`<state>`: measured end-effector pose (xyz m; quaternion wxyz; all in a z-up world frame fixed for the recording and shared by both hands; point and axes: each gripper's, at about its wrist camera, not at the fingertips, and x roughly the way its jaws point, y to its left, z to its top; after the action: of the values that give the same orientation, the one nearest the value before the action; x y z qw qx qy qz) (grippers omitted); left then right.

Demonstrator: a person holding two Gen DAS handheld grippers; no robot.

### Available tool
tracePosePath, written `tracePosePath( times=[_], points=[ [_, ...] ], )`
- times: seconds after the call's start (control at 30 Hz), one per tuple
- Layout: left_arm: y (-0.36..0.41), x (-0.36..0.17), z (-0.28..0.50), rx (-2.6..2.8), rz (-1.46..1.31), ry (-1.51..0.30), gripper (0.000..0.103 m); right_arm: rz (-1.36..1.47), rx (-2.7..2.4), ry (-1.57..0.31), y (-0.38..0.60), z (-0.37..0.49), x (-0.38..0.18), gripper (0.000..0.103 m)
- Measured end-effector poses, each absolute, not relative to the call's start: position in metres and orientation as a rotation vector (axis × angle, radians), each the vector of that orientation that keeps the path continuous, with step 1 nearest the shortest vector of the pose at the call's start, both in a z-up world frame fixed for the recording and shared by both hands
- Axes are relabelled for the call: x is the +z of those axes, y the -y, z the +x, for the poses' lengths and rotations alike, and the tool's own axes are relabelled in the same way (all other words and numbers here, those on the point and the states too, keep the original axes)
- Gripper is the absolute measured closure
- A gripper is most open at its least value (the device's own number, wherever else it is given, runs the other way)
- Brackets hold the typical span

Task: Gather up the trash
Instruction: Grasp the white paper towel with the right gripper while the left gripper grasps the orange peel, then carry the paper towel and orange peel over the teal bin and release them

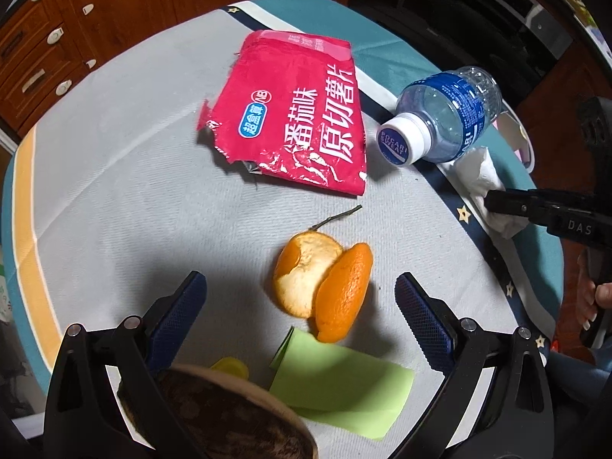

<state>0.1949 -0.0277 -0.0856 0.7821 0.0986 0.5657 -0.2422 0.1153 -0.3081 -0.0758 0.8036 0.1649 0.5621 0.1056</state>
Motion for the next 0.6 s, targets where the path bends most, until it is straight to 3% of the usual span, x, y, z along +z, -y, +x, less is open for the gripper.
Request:
tracePosePath(
  times=[0.1,0.2,0.27,0.33,0.4,0.47,0.6],
  points=[
    [0.029,-0.088,0.196,-0.538,0.204,-1.229,0.008,0.384,0.249,-1.192,0.310,0.115,-0.078,0.094],
    [0.035,-0.091,0.191,-0.546,0.236,-1.219,0.022,0.405,0.262,-1.189,0.313,0.114,-0.079,0.094],
    [0.040,-0.089,0.186,-0.559,0.264,-1.202,0.036,0.404,0.267,-1.187,0.313,0.116,-0.079,0.094],
    [0.043,-0.086,0.180,-0.574,0.276,-1.193,0.061,0.405,0.269,-1.183,0.313,0.116,-0.079,0.094],
    [0.045,-0.081,0.175,-0.578,0.269,-1.175,0.075,0.408,0.270,-1.180,0.314,0.115,-0.079,0.094],
    [0.046,-0.076,0.170,-0.590,0.245,-1.170,0.080,0.416,0.263,-1.180,0.314,0.114,-0.079,0.094],
    [0.049,-0.062,0.158,-0.586,0.216,-1.146,0.081,0.426,0.269,-1.184,0.317,0.107,-0.075,0.093]
  ],
)
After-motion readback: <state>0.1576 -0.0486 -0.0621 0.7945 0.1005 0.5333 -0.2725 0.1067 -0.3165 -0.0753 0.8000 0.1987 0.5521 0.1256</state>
